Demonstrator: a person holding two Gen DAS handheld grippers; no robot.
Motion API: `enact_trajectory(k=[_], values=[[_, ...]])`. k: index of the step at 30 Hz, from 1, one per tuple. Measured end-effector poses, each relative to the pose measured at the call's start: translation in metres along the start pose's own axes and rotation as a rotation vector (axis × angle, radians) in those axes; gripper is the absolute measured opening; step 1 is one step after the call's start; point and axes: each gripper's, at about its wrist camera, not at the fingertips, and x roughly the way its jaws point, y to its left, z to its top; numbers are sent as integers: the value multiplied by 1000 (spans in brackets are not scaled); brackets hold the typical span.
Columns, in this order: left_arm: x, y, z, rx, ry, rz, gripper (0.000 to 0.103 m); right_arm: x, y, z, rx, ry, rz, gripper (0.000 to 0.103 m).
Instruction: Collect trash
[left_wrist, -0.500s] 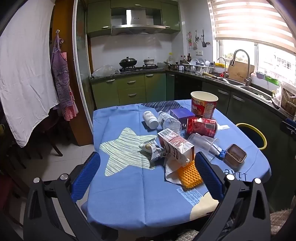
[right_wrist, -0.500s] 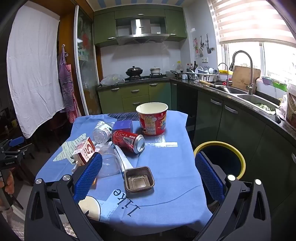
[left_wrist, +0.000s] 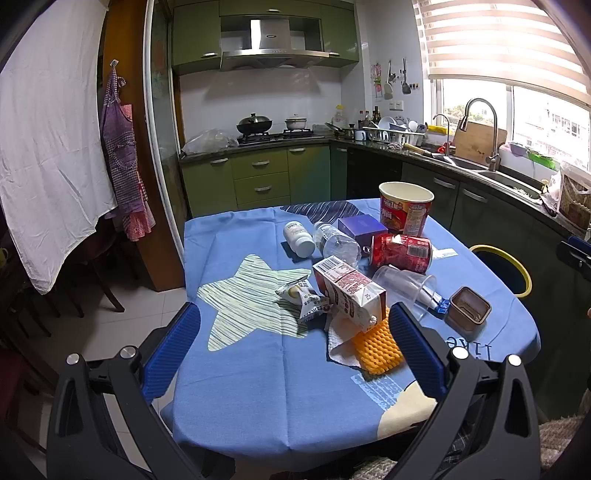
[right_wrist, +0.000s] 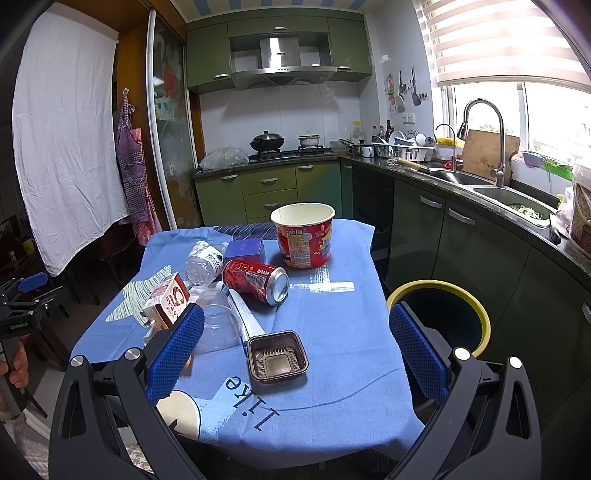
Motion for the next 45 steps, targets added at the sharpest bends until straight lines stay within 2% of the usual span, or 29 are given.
enact_trajectory(k=[45], values=[[5,-4,-5,10,3,-12,97,7,0,-9,4,8,0,99]])
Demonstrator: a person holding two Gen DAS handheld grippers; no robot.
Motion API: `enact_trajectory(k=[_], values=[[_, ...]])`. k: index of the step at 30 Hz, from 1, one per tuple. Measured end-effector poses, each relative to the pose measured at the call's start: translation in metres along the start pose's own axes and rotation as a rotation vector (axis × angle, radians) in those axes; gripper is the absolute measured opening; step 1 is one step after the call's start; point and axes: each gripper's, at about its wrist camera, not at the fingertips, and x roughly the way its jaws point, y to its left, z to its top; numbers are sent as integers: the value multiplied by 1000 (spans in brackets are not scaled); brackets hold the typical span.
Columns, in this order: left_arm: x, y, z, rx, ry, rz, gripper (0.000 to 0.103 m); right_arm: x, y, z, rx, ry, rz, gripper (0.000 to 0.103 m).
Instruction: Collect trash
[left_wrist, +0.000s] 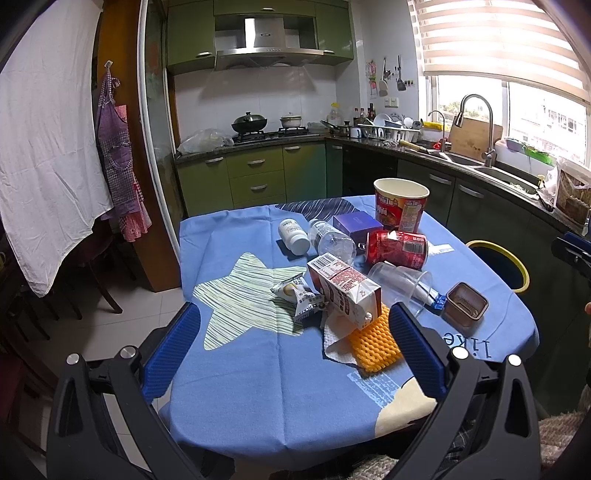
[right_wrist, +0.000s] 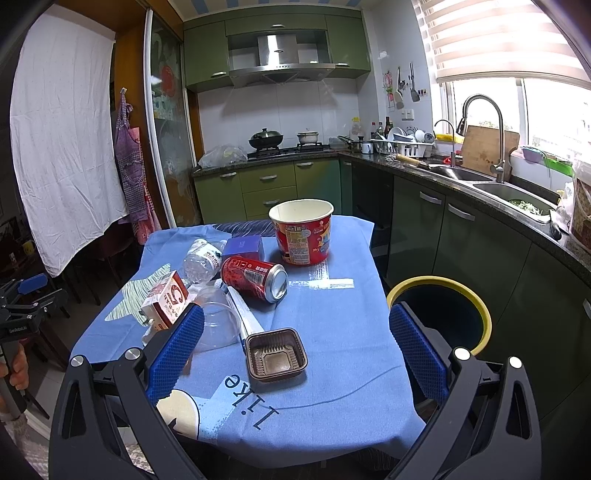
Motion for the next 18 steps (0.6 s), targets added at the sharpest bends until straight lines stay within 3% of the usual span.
enact_trajectory(k=[18], values=[[2,-2,-3,4,5,0,97,0,-1,1,2,3,-2,99]])
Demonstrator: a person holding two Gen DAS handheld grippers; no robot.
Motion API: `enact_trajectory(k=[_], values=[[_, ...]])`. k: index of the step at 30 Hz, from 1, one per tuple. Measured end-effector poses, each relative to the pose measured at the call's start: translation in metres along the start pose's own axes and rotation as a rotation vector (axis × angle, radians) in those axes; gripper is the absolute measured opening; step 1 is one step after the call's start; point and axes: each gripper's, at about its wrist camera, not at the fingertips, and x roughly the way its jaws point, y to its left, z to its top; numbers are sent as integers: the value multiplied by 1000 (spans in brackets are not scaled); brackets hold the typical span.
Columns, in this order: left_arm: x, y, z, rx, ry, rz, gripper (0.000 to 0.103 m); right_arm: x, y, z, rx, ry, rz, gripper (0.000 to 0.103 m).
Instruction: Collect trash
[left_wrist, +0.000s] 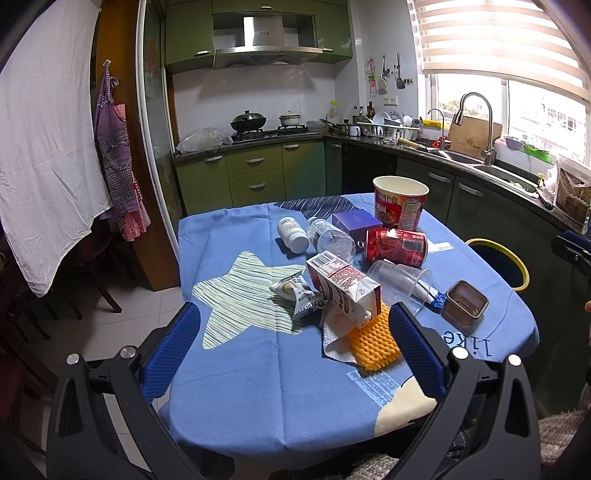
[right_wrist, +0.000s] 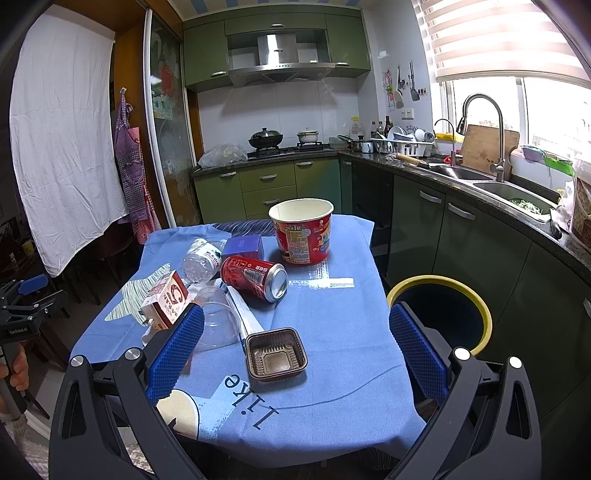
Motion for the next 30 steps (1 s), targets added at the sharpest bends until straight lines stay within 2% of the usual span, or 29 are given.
enact_trajectory(k=[9,14,16,21,28,30], values=[[21,1,7,-6,36,-18,97,18,-3,5,6,46,15,99],[50,4,31,2,51,-20,97,50,-9,19,1,141,82,99],[68,10,45,-21,61,-46,97,67,-16,34,7,183,106,99],[115,25,92,-55,43,-35,97,115,-32,87,14,277,118,99],[185,44,146,-102,-4,5,97,207,-51,163,41,426,73,99],[209,53,157,-138,-15,13,97,242,-57,182,64,481,62,93]])
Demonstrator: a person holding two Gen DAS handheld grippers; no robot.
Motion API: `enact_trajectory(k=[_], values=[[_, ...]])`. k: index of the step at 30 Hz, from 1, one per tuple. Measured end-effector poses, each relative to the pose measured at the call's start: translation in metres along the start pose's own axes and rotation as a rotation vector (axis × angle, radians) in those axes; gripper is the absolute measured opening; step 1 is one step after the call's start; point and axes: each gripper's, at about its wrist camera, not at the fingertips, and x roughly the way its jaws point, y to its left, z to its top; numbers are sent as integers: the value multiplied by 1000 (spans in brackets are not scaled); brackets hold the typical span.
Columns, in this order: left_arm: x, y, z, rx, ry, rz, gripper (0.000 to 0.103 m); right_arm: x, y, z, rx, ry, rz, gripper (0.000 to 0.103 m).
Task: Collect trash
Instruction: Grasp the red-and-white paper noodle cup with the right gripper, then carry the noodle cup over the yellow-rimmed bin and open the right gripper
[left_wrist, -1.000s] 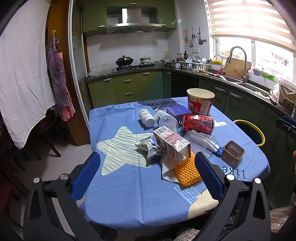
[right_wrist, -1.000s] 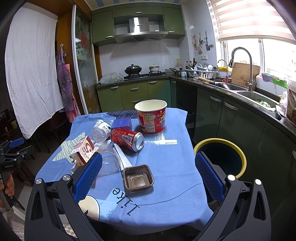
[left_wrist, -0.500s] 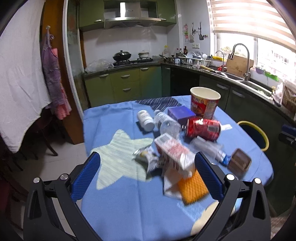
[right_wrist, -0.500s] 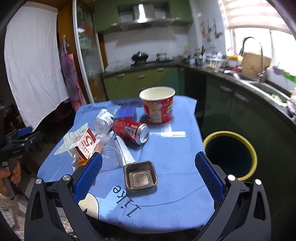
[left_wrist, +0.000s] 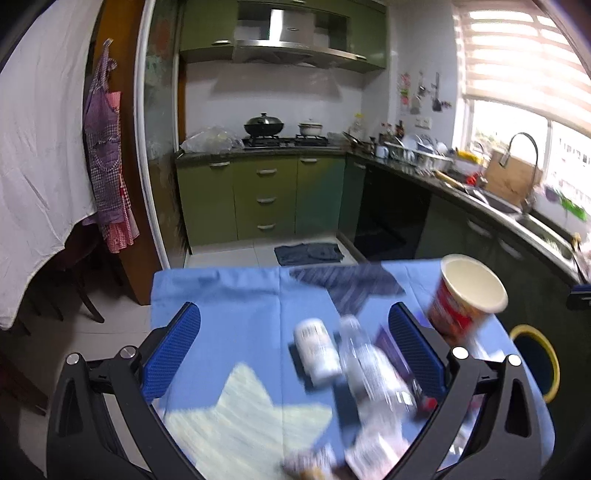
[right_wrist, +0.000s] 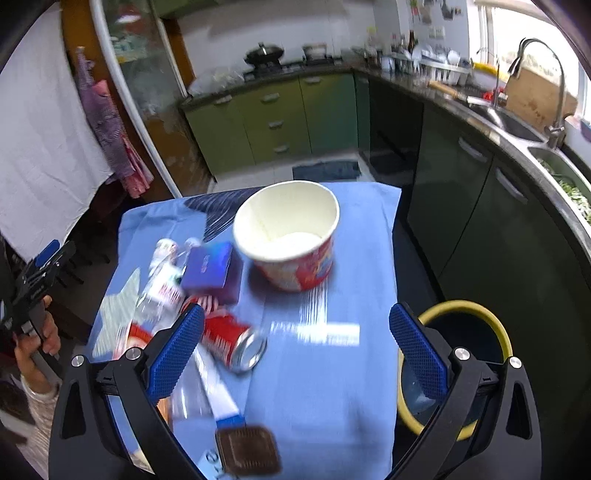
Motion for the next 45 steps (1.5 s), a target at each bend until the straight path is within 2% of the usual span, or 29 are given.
enact_trajectory(k=[4,8,10,14,17,21,27,31,35,40,43,45], values=[[39,15,5,-54,-8,34,97,49,-12,48,56,131,-13,72],[63,26,-6,-82,46,21,97,100,-21,78,87,250,-67,60],[72,29,-13,-95,76,10,97,118,-25,82,102,287,-76,52],[78,31,-20,-90,89,25,97,155,-29,89,111,361,-123,43],[78,31,-23,-94,85,29,97,173,-32,91,113,389,-160,30],[80,31,-26,-90,89,39,97,182,-31,86,116,413,-196,9],[81,29,-29,-81,100,35,97,165,-39,90,147,373,-167,5],[79,31,-29,-88,93,34,97,123,-55,91,185,317,-137,5],[76,31,-28,-91,86,32,97,70,-94,80,256,265,-149,5],[70,32,-27,-96,74,19,97,16,-175,32,383,244,-256,5],[69,29,-28,-89,67,19,97,15,-217,-6,435,274,-323,5],[70,27,-28,-84,69,21,97,23,-237,-29,470,303,-337,5]])
